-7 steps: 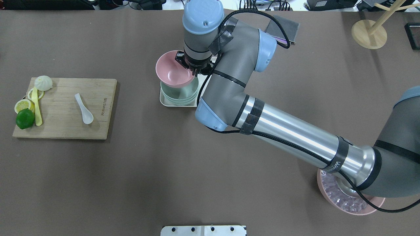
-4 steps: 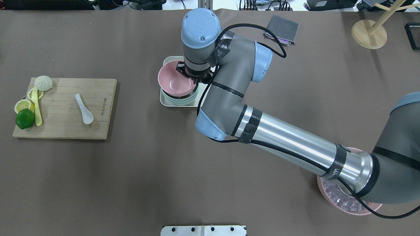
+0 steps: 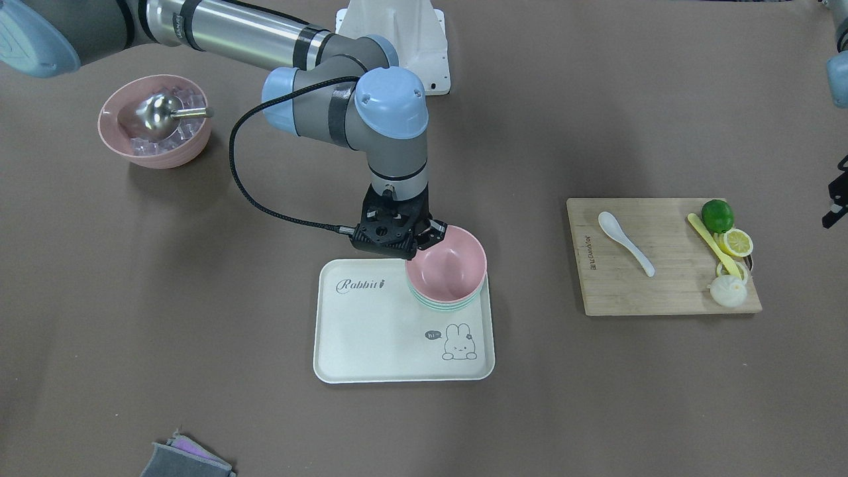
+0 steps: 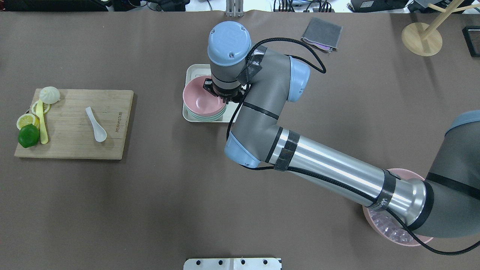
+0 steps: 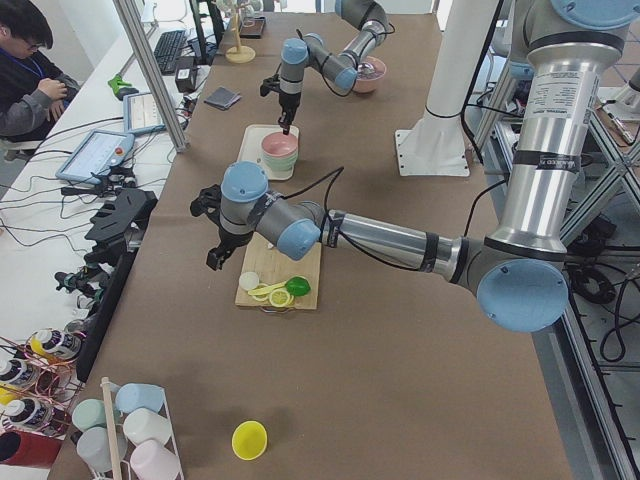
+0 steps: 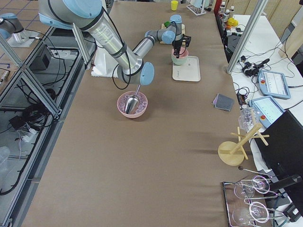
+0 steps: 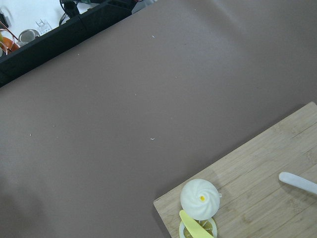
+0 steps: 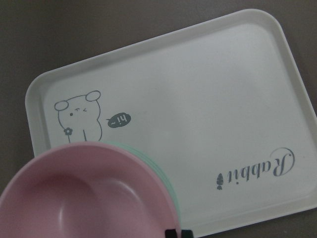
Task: Stack pink bowl on green and place spoon
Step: 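Carry the pink bowl over the green bowl and lower it inside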
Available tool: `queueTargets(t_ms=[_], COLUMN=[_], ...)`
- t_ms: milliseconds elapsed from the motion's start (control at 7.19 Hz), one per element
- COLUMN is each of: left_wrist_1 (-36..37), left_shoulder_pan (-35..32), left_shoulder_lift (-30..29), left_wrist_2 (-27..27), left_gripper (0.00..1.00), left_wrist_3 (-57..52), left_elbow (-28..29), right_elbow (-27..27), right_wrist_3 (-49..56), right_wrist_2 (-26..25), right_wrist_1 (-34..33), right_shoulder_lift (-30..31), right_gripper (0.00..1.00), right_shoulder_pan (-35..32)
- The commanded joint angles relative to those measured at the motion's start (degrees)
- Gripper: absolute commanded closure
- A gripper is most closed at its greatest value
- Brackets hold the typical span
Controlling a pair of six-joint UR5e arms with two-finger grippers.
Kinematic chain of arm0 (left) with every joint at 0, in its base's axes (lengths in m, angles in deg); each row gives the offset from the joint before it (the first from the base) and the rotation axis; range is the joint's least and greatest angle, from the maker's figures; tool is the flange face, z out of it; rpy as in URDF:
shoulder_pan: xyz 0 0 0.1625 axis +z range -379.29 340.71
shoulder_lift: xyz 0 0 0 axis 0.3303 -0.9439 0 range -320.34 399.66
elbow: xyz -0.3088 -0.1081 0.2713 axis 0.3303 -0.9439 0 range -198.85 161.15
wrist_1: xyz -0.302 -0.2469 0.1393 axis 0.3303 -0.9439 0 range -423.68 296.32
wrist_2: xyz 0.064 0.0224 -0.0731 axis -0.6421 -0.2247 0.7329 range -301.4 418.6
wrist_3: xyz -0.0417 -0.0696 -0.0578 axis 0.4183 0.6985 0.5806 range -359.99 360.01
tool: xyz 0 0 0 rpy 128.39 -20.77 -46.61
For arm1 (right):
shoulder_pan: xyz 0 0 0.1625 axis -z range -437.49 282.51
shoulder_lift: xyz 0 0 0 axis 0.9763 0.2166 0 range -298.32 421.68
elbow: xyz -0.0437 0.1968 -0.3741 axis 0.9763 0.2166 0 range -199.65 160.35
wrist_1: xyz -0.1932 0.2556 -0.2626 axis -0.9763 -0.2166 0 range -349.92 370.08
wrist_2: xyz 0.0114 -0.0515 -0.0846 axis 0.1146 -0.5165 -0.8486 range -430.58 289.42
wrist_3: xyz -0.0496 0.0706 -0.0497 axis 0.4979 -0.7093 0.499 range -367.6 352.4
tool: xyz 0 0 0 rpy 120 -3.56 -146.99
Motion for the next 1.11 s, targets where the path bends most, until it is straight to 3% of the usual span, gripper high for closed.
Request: queueTargets(t_ms=[0,139,278,418,835,974], left_wrist_1=[-0.02,-0.02,-0.02,0.07,0.15,-0.37], left_shoulder_pan=[0.09,0.0,0.0,0.0,0.18,1.74], left_shoulder_lift=[0.0,0.0,0.0,0.0,0.0,-0.08], left_wrist_2=[0.07,0.07,0.94,1.03,1.12,1.03], left_gripper=[0.01,0.01,0.01,0.01,0.01,0.01], left_wrist_3=[0.0,0.0,0.0,0.0,0.78,5.4], left_elbow=[0.0,0.0,0.0,0.08,0.17,-0.26], right_elbow=[0.02,-0.07,0.02,0.11,-0.41,-1.2], right_wrist_3=[-0.01,0.08,0.08,-1.23,-2.13,-1.07], right_wrist_2=[-0.02,-0.1,-0.11,-0.28,0.23,5.73], right_wrist_1=[0.42,0.51,3.3,6.54,7.46,7.54], right_shoulder_lift=[0.01,0.01,0.44,1.58,2.12,3.25], right_gripper=[1.0,1.0,0.85,0.03,0.0,0.0], right_shoulder_pan=[-0.01,-0.01,-0.1,-0.1,-2.29,-5.0])
